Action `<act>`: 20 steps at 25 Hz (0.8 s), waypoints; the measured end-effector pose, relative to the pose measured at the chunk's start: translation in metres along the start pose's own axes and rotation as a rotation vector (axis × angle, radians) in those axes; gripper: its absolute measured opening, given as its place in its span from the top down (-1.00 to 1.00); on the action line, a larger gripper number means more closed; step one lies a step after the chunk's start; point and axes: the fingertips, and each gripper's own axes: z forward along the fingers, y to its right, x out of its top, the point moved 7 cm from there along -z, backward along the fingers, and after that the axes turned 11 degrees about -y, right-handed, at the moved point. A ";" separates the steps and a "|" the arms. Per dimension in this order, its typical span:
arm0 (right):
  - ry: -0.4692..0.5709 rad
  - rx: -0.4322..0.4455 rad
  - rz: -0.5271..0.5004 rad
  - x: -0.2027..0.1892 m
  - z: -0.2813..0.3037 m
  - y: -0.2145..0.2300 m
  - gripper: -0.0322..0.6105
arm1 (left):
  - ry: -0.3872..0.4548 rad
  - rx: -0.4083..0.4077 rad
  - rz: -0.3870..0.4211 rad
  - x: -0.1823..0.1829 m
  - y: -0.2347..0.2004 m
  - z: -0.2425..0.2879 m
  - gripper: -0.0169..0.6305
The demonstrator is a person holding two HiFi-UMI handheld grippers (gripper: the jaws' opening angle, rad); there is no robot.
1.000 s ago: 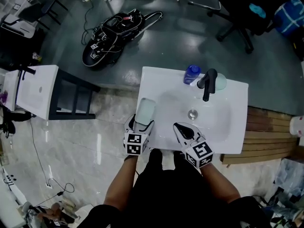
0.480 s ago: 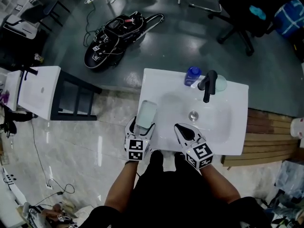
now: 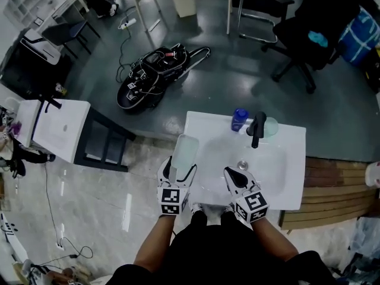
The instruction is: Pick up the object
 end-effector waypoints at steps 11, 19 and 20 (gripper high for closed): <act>0.132 -0.152 -0.105 0.066 -0.050 0.041 0.84 | 0.162 0.044 -0.008 0.079 0.000 -0.024 -0.28; 0.194 -0.227 -0.134 0.085 -0.079 0.043 0.84 | 0.194 0.024 -0.001 0.096 0.011 -0.034 -0.28; 0.188 -0.230 -0.133 0.084 -0.080 0.044 0.84 | 0.196 0.023 -0.005 0.096 0.012 -0.035 -0.28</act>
